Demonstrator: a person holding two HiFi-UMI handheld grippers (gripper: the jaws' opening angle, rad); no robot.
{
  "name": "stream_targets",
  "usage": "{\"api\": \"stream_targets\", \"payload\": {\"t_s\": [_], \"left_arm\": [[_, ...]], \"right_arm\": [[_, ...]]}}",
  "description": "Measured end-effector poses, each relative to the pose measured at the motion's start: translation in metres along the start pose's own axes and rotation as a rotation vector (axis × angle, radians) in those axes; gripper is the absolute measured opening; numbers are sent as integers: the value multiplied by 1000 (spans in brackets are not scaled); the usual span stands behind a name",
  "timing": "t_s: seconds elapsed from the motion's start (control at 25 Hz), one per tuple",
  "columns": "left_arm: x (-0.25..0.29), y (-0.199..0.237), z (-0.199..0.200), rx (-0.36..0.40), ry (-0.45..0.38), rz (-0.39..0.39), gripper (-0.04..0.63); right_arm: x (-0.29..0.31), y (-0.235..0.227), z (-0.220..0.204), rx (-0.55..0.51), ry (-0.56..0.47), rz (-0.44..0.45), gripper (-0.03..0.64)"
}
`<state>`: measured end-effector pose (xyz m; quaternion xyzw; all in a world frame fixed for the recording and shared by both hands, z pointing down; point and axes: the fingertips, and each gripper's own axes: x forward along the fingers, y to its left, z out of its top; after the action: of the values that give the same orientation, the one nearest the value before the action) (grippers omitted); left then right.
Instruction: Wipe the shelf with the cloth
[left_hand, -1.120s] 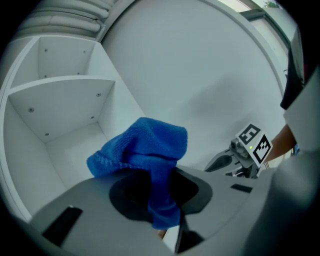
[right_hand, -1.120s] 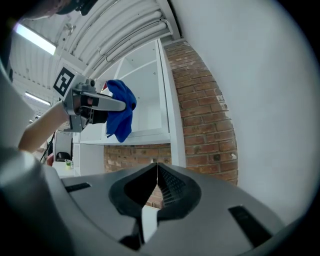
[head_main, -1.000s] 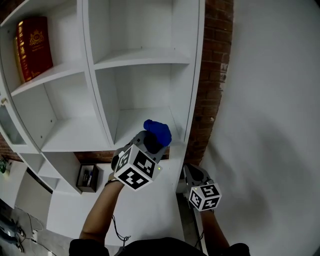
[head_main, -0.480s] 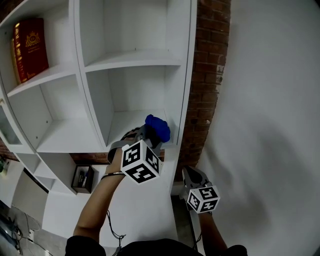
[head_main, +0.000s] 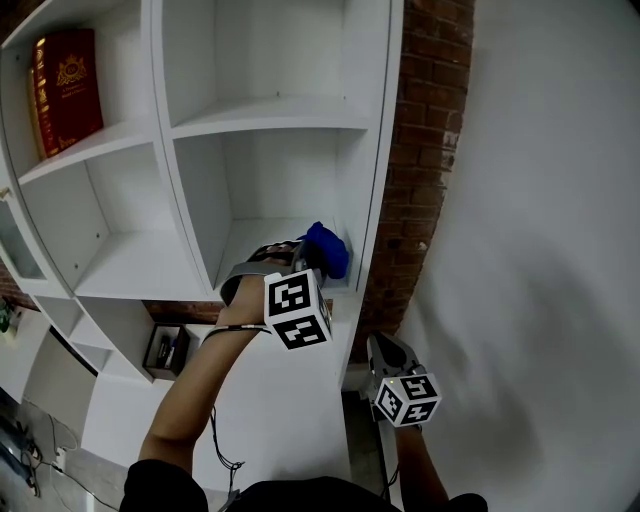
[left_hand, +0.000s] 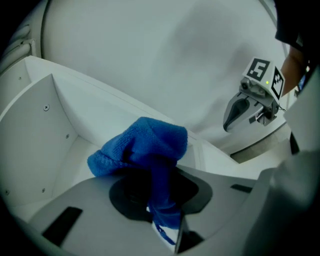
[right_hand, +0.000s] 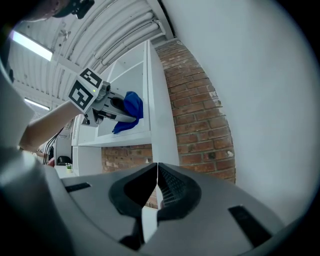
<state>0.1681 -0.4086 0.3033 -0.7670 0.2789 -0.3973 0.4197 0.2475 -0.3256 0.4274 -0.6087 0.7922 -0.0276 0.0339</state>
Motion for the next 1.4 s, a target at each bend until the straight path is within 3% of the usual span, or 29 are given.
{"api": "stream_targets", "payload": {"t_s": [0.24,0.88,1.4], "left_arm": [[22,6,-4,89,58,9,89],[49,1,-12,191,110,-12,89],[55,-8,-12,280,132,-59,89]], "right_arm": [[1,-4,-2,3,-1,-6,20],[4,-11,18,0,-10,-19,20],[5,3,48,-57,-19,23,20]]}}
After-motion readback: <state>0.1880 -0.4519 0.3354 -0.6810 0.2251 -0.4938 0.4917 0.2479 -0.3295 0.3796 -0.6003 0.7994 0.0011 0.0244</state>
